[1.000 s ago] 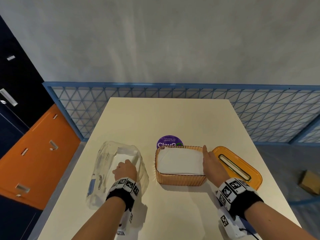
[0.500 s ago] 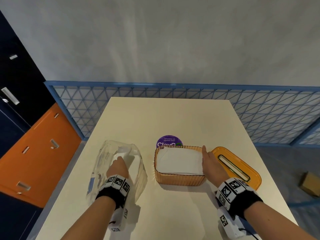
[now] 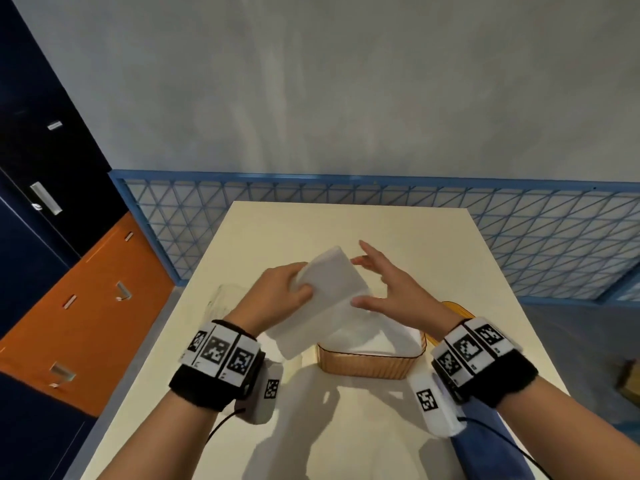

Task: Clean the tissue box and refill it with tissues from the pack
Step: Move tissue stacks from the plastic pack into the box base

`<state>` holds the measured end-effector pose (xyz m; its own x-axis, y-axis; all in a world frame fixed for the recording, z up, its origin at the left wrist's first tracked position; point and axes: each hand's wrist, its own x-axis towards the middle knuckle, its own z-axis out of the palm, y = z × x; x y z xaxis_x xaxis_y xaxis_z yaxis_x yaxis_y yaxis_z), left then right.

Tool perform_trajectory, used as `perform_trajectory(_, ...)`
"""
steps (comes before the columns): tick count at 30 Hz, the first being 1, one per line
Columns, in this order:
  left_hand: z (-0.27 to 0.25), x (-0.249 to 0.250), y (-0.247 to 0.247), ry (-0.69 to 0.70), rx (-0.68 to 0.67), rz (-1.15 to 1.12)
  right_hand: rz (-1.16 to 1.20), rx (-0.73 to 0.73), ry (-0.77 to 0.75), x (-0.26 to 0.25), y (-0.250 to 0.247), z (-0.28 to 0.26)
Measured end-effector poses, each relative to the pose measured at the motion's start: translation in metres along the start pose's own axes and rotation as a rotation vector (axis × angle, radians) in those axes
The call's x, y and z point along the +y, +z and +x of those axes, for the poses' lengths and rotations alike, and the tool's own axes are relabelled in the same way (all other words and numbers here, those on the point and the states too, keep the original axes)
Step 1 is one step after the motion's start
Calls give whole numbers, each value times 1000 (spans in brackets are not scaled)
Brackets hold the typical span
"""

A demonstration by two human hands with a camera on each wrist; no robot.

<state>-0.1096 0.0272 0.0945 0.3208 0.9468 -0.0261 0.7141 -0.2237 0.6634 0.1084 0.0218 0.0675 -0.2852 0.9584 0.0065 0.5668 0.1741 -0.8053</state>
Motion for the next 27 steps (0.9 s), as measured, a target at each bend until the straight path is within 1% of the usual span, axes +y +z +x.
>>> perform_trajectory(1,2,7,3,20,-24,-14,60,1,10,-4,0,1)
perform_trajectory(3,6,17,9,71,-16,-27,153,33,48,-8,-1,1)
perform_trajectory(6,10,24,8,135,86,-20,165,59,85,-5,-11,-5)
perform_trajectory(9,13,26,5,129,188,-37,261,77,159,-2,-25,-13)
perform_trajectory(11,18,25,8,80,208,-102,395,96,206,-4,-32,-17)
perform_trajectory(12,21,22,12,41,193,-162,510,93,200,-7,-35,-19)
perform_trajectory(13,25,18,17,-8,163,-238,668,77,197,-12,-37,-20)
perform_trajectory(15,30,9,30,-139,61,-443,992,4,192,-23,-43,-21)
perform_trajectory(16,30,6,37,-200,-2,-580,1051,-27,178,-27,-46,-21)
perform_trajectory(17,29,3,44,-249,-61,-714,1015,-38,163,-31,-47,-20)
perform_trajectory(18,28,1,51,-270,-113,-814,899,-18,146,-31,-48,-18)
perform_trajectory(19,28,1,59,-254,-160,-865,690,34,128,-30,-48,-16)
perform_trajectory(21,25,6,68,-190,-230,-881,131,170,100,-22,-49,-13)
perform_trajectory(22,24,10,70,-167,-258,-880,-78,198,99,-17,-49,-11)
perform_trajectory(23,24,12,71,-144,-290,-880,-182,176,132,-12,-49,-10)
perform_trajectory(24,24,14,71,-122,-322,-878,-215,111,184,-10,-50,-9)
perform_trajectory(26,25,16,73,-122,-378,-841,-195,-54,269,-8,-51,-7)
perform_trajectory(27,25,17,73,-142,-392,-809,-178,-112,278,-6,-52,-6)
